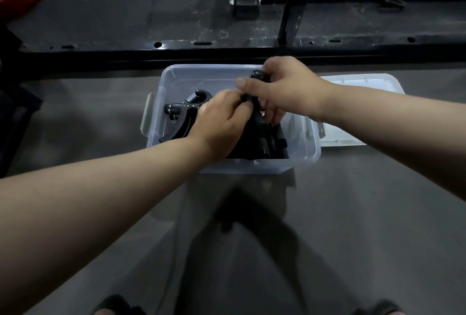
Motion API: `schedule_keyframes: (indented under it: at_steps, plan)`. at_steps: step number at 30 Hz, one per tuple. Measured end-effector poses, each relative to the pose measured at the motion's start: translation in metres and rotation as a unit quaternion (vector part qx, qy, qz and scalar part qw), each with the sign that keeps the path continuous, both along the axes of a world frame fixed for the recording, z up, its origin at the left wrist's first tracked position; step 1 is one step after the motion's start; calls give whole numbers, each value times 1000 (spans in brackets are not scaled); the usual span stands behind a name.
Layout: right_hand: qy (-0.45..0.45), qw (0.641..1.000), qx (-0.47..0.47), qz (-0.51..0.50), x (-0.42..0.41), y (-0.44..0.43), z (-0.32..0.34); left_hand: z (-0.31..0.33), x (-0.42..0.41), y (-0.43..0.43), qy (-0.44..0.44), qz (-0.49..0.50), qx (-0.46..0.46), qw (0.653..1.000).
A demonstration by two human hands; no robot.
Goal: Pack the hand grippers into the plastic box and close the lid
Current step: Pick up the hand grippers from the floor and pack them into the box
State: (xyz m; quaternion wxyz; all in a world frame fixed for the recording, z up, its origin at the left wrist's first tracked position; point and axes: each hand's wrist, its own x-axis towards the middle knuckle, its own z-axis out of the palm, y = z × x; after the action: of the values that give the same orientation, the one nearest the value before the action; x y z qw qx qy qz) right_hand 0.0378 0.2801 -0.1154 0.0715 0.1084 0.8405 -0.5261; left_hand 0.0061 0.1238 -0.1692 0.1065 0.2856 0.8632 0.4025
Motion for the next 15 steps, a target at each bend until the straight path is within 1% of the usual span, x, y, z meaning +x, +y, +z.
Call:
schedule_keyframes:
  at_steps: [3,5,6,9,11,13,15]
  plan:
    - [27,999,45,10,-3,-6,0,-3,-3,1,-44,-5,71,997]
    - [49,996,69,2,-4,-9,2,-8,-9,2,-42,-18,69,997]
    - [57,996,65,-6,-5,-9,2,-9,-12,3,-41,-18,64,997]
    - [48,998,-4,-48,-6,-8,0,-6,-19,5,-29,28,28,999]
    - [28,995,-59,-71,-3,-6,-1,-1,-20,8,-10,78,-31,996]
    - [18,992,-94,-81,1,-4,-2,4,-19,12,-25,95,-33,995]
    - [10,990,-110,-85,4,-1,-4,7,-16,13,-39,77,-18,996]
